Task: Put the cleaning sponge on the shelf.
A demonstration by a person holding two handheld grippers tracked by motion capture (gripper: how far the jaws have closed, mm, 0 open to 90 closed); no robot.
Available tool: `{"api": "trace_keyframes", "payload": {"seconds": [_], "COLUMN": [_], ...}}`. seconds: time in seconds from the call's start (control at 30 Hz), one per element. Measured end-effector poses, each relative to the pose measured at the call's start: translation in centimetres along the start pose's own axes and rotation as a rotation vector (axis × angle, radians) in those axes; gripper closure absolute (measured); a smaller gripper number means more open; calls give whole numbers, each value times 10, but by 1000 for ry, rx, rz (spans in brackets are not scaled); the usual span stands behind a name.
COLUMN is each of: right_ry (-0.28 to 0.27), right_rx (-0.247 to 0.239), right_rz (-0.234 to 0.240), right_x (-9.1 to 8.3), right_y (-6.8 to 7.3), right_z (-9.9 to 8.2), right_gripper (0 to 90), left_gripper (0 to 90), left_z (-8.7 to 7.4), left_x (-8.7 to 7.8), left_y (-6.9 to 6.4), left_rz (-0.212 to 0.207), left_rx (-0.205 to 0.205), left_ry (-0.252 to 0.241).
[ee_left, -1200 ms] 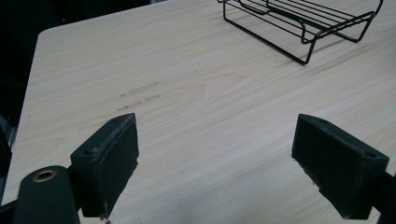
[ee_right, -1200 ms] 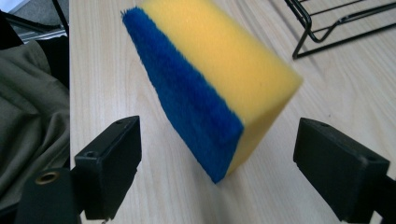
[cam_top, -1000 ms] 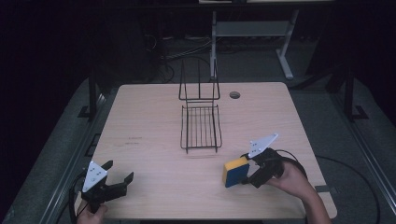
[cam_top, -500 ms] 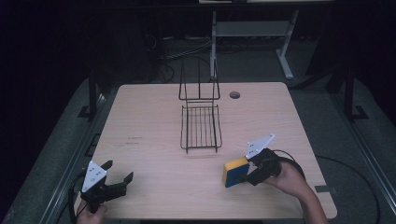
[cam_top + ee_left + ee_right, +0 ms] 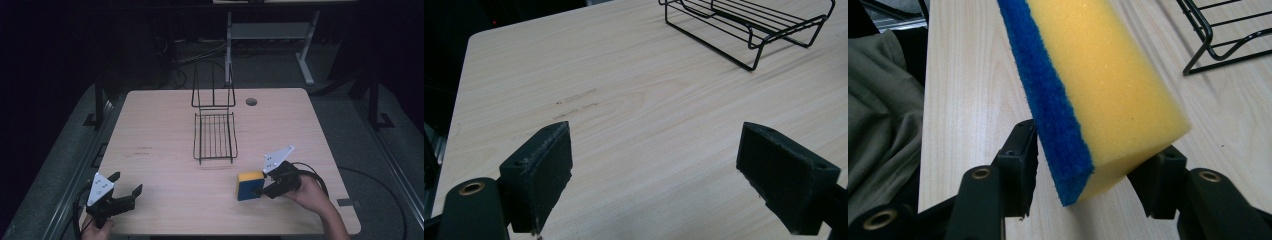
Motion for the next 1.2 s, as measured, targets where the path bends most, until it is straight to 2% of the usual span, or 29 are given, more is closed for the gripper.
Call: {"api": "trace_keyframes", "payload": {"seconds": [0.07, 0.27, 0.47, 0.57, 0.77, 0.93, 1.03, 1.2], "right_ry": [1, 5, -15, -30, -19, -25, -38, -28], "right_rx": [-12, -25, -46, -40, -51, -42, -45, -64], "right_rz": [10, 12, 7, 14, 5, 6, 10, 6], "right_x": [0, 0, -2, -4, -7, -11, -15, -17], "right_y": [0, 2, 2, 0, -5, -11, -12, -17], "right_z": [0, 2, 6, 7, 15, 19, 26, 33], "right_gripper": [539, 562, 568, 568, 568, 568, 568, 568], "left_gripper": [141, 141, 141, 141, 141, 141, 141, 141], "left_z": [0, 0, 0, 0, 0, 0, 0, -1], "left_x": [0, 0, 1, 1, 1, 0, 1, 1], "left_y": [0, 0, 0, 0, 0, 0, 0, 1], "left_rz": [1, 1, -1, -3, 0, 0, 0, 0], "left_rx": [-1, -1, -1, 1, -1, -1, -5, -2], "left_ry": [0, 0, 3, 5, 5, 5, 3, 5]}}
Point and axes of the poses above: each handheld gripper's, and its own axes: x roughly forward along the jaws, z roughly out of its top, y roughly to its left, the point moved 2 cm from there along x, roughly forward along the jaws, and after that the axes turned 10 degrees about z, right-handed, at the moved point
